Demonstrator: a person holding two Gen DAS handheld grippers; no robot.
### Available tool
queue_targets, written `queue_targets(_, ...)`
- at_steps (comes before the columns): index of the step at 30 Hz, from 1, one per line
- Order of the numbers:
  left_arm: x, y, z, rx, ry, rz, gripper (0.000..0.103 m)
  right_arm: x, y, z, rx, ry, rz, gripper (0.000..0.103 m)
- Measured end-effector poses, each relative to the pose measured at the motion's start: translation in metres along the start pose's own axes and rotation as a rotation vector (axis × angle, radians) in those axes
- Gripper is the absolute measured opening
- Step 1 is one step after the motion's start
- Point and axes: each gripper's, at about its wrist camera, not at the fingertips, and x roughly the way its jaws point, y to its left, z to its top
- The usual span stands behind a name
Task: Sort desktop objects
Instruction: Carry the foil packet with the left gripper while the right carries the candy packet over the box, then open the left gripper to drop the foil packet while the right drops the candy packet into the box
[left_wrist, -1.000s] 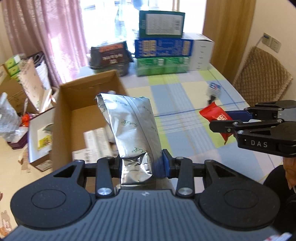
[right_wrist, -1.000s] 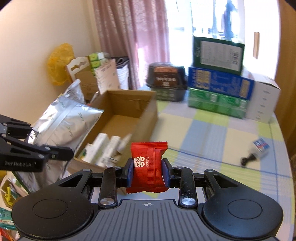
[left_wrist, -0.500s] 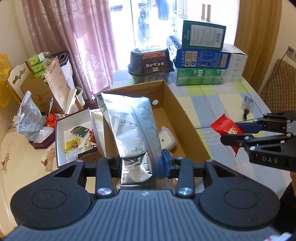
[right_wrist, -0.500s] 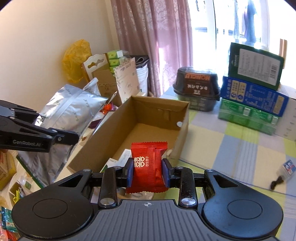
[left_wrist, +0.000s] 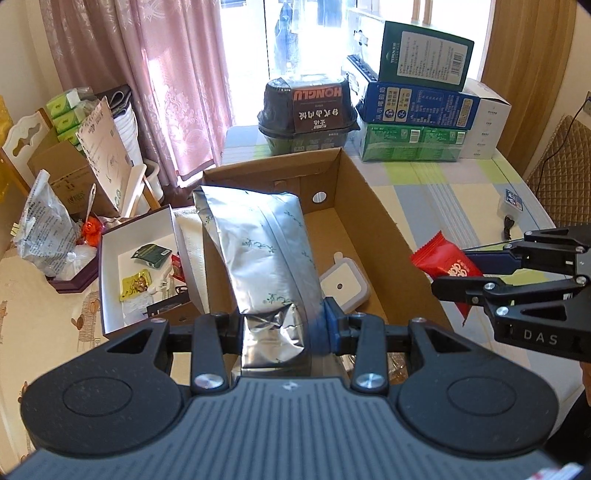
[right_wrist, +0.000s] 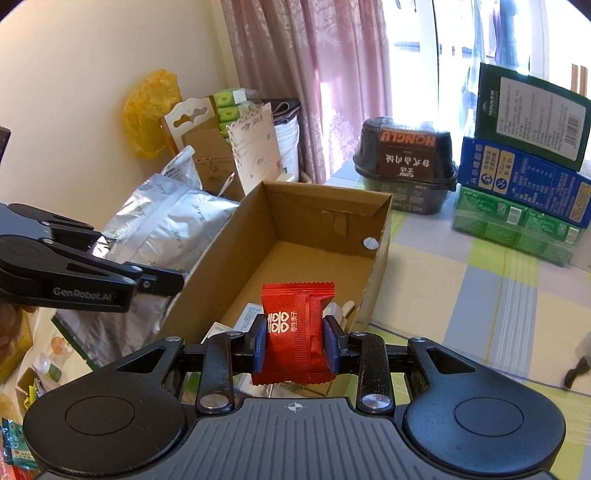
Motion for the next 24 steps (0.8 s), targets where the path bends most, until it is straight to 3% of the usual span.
queue_targets(7, 0.030, 0.006, 0.003, -0.015, 0.015, -0.011, 0.035, 0.020, -0.005, -0.001, 0.010, 0.019, 0.006, 0.029)
queue_targets(9, 0.034, 0.009, 0.002, -0.031, 0.009, 0.000, 0.041, 0.025, -0.007, -0.002, 0.011, 0.025, 0.006, 0.029)
queue_targets(21, 0.036, 0.018, -0.010, -0.057, 0.009, 0.009, 0.041, 0.036, -0.010, -0.005, 0.025, 0.037, 0.023, 0.029)
queue_targets(22, 0.035, 0.018, -0.011, -0.060, 0.008, 0.010, 0.041, 0.036, -0.010, -0.005, 0.030, 0.027, 0.028, 0.030)
queue_targets(24, 0.034, 0.018, -0.011, -0.060, 0.007, 0.010, 0.042, 0.035, -0.011, -0.003, 0.042, 0.016, 0.036, 0.045)
